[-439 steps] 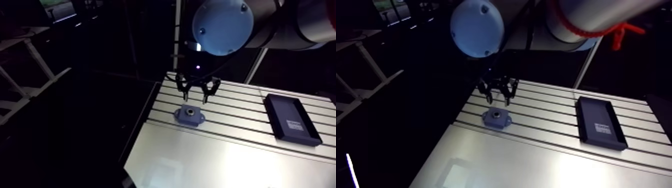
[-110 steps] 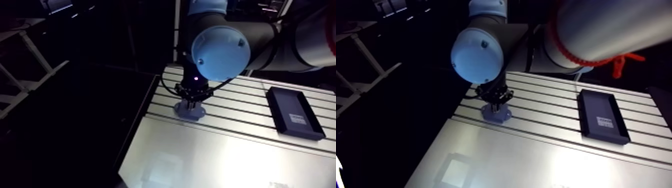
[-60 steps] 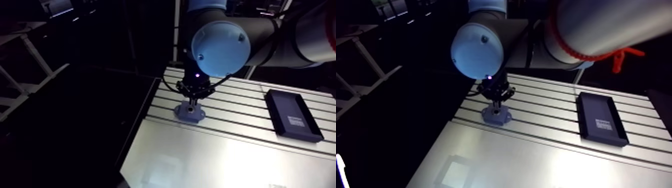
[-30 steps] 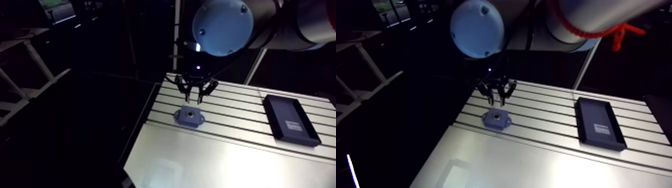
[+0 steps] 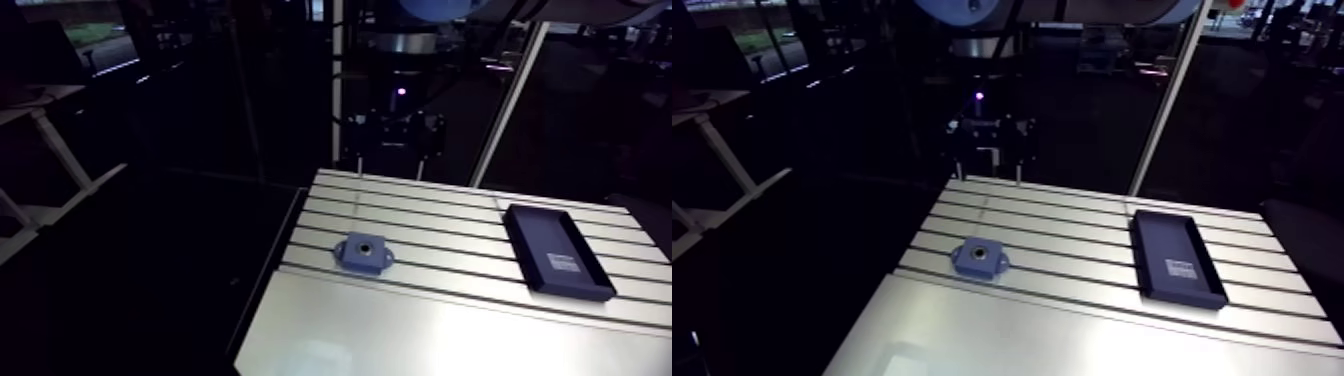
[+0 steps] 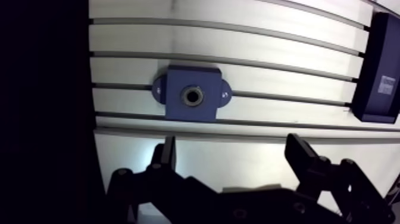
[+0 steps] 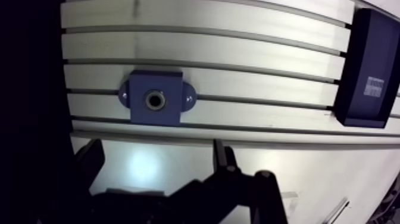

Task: Pick up the bearing and press it into the housing until flush.

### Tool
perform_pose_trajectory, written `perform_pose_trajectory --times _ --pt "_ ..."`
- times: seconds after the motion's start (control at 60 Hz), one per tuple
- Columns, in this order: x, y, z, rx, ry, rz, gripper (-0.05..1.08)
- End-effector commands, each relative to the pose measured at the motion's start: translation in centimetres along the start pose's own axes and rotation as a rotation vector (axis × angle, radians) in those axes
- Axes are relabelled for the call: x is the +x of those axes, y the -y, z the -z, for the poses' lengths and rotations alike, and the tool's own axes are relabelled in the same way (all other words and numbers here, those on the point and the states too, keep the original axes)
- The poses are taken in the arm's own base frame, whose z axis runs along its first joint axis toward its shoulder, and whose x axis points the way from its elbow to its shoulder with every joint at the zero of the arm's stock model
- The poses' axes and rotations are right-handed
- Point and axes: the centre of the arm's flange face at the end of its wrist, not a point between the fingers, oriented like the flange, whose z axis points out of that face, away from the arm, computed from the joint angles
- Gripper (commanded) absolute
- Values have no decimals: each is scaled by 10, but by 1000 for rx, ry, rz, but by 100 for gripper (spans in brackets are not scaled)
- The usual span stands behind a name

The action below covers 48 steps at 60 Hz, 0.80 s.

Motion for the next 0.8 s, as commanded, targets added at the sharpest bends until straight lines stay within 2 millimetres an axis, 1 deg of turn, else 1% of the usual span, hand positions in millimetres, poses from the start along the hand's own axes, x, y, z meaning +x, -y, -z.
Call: perform_pose_trajectory --times 0.017,0.033,0.05,0.067,0.083,0.1,0.117,0.133,0.15,0.167,0.183,0.233,0.283,0.3,0.333,0.383,0.4,0.467,0.617,0.8 --pt "20 -134 100 39 -8 -65 1" --pt "20 -134 100 39 -8 -65 1" --pt "19 -142 105 37 -16 -61 1" --pt "19 -142 105 37 -16 -61 1" --pt "19 -148 107 35 -20 -55 1" --pt "19 -148 107 35 -20 -55 1" --pt "19 -155 110 35 -22 -57 1" --pt "19 -155 110 35 -22 -57 1" --pt "19 -163 113 36 -18 -62 1" --pt "19 -163 113 36 -18 -62 1" --pt "18 -168 116 37 -12 -67 1" --pt "16 -172 118 39 -8 -71 1" --pt "11 -179 129 43 -17 -85 1" --pt "11 -179 129 43 -17 -85 1" --pt "7 -183 137 42 -29 -93 1" --pt "3 -186 142 44 -40 -103 1" --pt "-1 -190 146 39 -52 -111 1" --pt "-8 -190 153 33 -69 -115 1" --pt "-5 -191 150 27 -66 -119 1" --pt "-7 -186 161 33 -88 -124 1"
